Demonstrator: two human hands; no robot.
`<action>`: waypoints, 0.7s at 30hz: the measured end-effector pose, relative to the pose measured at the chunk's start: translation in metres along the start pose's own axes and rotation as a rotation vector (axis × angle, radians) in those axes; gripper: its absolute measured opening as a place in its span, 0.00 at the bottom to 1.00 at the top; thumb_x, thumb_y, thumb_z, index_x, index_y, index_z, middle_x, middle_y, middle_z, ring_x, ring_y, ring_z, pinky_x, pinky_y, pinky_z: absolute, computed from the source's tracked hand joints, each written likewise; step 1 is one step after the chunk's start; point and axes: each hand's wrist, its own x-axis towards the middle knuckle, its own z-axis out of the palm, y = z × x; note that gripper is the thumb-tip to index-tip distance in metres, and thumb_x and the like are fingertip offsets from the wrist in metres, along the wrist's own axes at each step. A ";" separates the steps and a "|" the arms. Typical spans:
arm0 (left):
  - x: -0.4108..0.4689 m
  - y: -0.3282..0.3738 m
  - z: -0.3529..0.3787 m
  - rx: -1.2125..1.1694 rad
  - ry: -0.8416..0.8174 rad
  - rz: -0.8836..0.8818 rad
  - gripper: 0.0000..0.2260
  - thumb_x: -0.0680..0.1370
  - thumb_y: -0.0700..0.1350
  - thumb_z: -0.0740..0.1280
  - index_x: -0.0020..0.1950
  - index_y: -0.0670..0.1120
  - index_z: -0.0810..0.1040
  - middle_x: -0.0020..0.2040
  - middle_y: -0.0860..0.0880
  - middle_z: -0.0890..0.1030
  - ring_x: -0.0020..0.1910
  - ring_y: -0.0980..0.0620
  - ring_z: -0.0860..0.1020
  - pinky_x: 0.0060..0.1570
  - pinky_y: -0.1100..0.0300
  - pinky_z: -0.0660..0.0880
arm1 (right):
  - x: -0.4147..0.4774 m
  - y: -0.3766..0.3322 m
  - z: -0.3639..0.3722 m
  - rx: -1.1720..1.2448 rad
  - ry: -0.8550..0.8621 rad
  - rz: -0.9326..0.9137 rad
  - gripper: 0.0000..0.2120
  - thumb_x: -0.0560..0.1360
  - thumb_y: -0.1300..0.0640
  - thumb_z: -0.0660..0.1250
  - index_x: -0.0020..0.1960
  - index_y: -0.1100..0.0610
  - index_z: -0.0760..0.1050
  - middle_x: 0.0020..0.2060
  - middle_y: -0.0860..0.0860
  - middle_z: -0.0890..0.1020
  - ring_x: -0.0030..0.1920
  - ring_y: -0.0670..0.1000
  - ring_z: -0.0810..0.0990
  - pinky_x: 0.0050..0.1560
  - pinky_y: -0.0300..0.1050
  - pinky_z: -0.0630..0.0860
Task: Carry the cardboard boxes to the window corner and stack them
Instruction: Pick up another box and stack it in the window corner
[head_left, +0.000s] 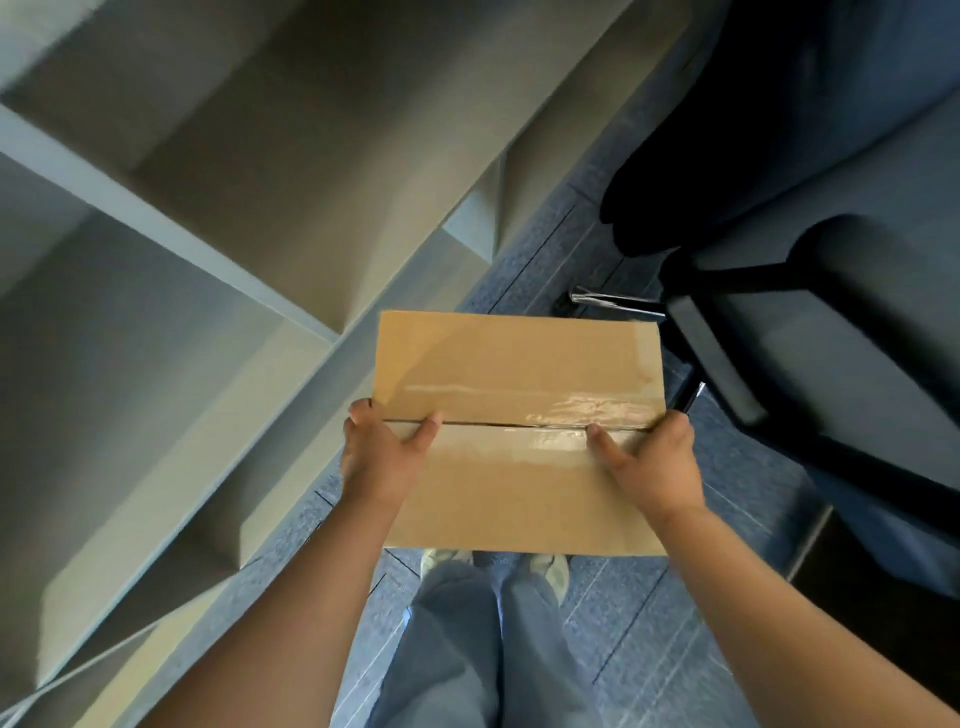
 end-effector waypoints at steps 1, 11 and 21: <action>-0.011 0.004 -0.013 0.007 -0.001 0.003 0.34 0.68 0.58 0.72 0.64 0.40 0.65 0.61 0.41 0.73 0.57 0.37 0.74 0.54 0.47 0.73 | -0.012 -0.007 -0.012 -0.020 -0.013 0.003 0.33 0.69 0.42 0.71 0.59 0.63 0.62 0.60 0.58 0.68 0.55 0.61 0.74 0.52 0.53 0.73; -0.101 0.039 -0.097 -0.097 0.095 -0.017 0.33 0.70 0.58 0.70 0.67 0.42 0.63 0.64 0.41 0.70 0.61 0.39 0.72 0.56 0.48 0.71 | -0.081 -0.051 -0.095 -0.006 0.000 -0.174 0.29 0.68 0.40 0.70 0.53 0.57 0.58 0.59 0.56 0.72 0.55 0.60 0.75 0.50 0.54 0.75; -0.205 0.004 -0.144 -0.220 0.284 -0.219 0.28 0.73 0.59 0.67 0.62 0.42 0.62 0.57 0.42 0.76 0.56 0.38 0.76 0.50 0.51 0.72 | -0.133 -0.081 -0.122 -0.113 -0.133 -0.516 0.32 0.68 0.40 0.71 0.58 0.59 0.60 0.59 0.55 0.71 0.53 0.59 0.76 0.46 0.51 0.75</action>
